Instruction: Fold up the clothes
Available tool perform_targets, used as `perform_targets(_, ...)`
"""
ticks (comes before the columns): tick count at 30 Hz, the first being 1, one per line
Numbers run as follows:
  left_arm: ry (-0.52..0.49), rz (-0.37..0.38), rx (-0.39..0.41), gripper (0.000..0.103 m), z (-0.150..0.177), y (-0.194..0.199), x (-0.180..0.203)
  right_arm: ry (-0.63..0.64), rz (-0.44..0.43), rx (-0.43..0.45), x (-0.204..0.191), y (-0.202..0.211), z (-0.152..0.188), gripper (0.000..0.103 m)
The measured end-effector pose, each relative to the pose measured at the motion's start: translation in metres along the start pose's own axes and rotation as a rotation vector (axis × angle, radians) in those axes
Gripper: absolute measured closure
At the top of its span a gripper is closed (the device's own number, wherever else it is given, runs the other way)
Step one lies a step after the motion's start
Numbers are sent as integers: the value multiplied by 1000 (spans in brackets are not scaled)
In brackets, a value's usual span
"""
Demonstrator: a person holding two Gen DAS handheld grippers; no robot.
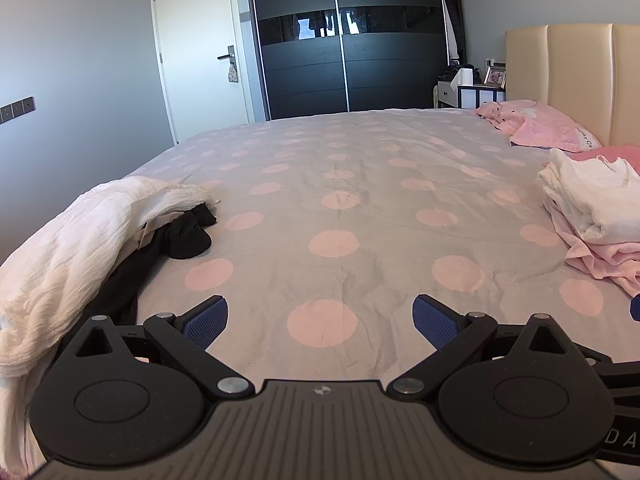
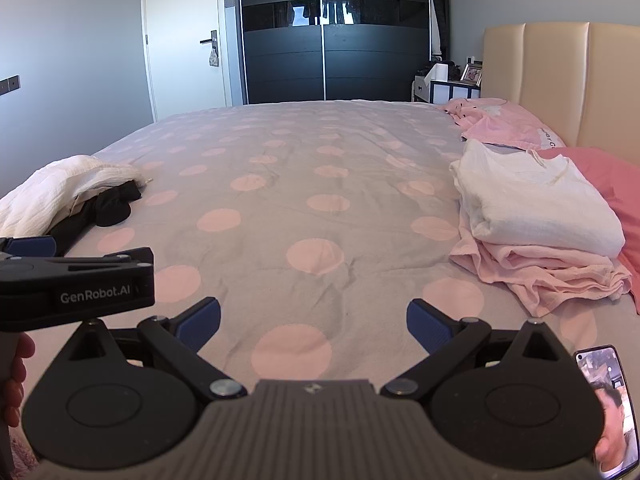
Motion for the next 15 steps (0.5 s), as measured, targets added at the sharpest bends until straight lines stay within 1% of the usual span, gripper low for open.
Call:
perform_targets(12, 3, -3, 5, 3, 2, 2, 2, -13, -9, -3, 1, -1, 1, 3)
perform_targets(15, -10, 11, 0, 3, 2, 2, 4, -17, -14, -12, 2, -2, 2, 3)
Point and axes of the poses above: each gripper's, at about its wrist camera, not at the fingertips, and y roughly against the way its jaws point, x to its right, z to its underside, the point moved 1 cm from there along -y, roughly the way its jaws point, and after that the axes turned 15 degrees about -z, right-handed, at the moved point
